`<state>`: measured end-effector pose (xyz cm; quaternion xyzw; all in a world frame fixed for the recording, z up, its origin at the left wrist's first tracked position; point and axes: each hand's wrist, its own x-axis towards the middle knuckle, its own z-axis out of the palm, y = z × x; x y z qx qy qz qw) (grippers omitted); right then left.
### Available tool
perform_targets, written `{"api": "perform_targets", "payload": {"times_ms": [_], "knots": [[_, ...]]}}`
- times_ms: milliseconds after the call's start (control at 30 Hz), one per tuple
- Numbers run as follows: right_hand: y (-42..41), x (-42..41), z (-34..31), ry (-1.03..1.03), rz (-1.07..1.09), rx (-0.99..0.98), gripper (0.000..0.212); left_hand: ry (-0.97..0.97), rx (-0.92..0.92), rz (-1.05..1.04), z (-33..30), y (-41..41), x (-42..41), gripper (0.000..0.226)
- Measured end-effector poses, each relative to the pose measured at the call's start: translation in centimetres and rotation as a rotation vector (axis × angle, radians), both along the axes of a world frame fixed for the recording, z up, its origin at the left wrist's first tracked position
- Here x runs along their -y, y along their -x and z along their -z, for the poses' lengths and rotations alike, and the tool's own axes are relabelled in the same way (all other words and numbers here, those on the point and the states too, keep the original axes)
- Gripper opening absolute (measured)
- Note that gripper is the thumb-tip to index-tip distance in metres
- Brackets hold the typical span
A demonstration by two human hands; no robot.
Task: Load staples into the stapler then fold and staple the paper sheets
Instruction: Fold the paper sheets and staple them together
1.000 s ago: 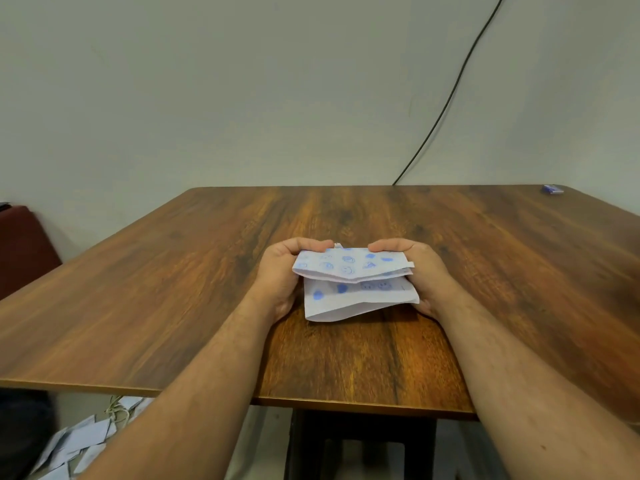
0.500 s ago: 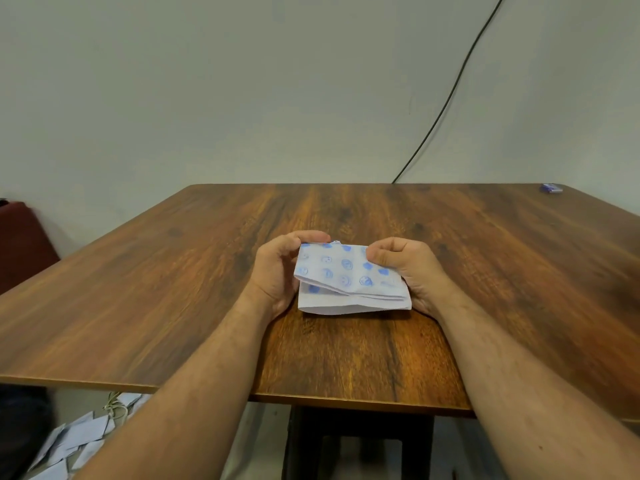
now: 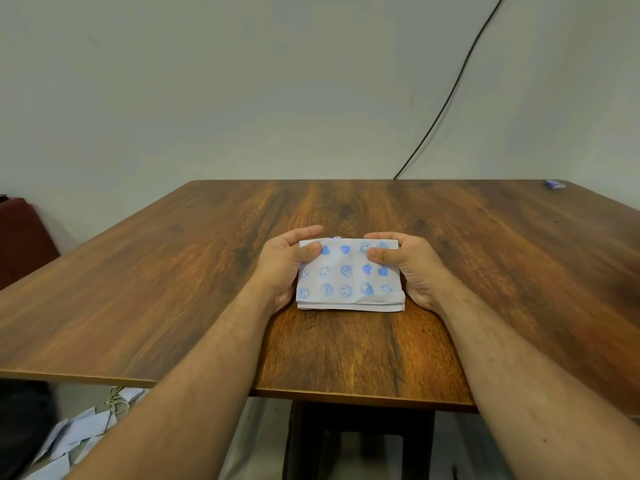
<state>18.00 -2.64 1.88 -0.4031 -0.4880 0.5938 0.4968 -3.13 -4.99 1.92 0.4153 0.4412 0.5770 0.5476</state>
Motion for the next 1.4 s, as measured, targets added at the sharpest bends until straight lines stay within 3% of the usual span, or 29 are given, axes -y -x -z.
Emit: {"api": "perform_targets", "payload": {"times_ms": [133, 600, 833, 900, 1000, 1300, 1400], "knots": [[0.0, -0.3, 0.4, -0.006, 0.008, -0.005, 0.019, 0.014, -0.011, 0.017, -0.1, 0.1, 0.0, 0.029], [-0.2, -0.5, 0.6, -0.034, 0.003, 0.06, 0.015, -0.016, -0.082, -0.053, 0.1, -0.4, 0.0, 0.009], [-0.2, 0.0, 0.3, -0.052, -0.009, 0.172, 0.012, -0.117, -0.39, -0.124, 0.3, -1.6, 0.4, 0.022], [-0.2, 0.0, 0.3, -0.048, -0.004, 0.179, 0.013, -0.135, -0.537, -0.141, 0.6, -1.9, 0.3, 0.019], [-0.2, -0.1, 0.4, -0.062, -0.001, 0.189, 0.013, -0.092, -0.589, -0.113, 0.6, -1.9, 0.2, 0.015], [0.4, 0.4, 0.2, -0.085, -0.023, 0.234, 0.005, -0.056, -0.552, -0.013, 0.2, -1.6, 0.4, 0.015], [0.4, 0.4, 0.1, -0.049, -0.016, 0.218, 0.006, -0.043, -0.446, 0.008, 0.0, -1.5, 0.5, 0.015]]}}
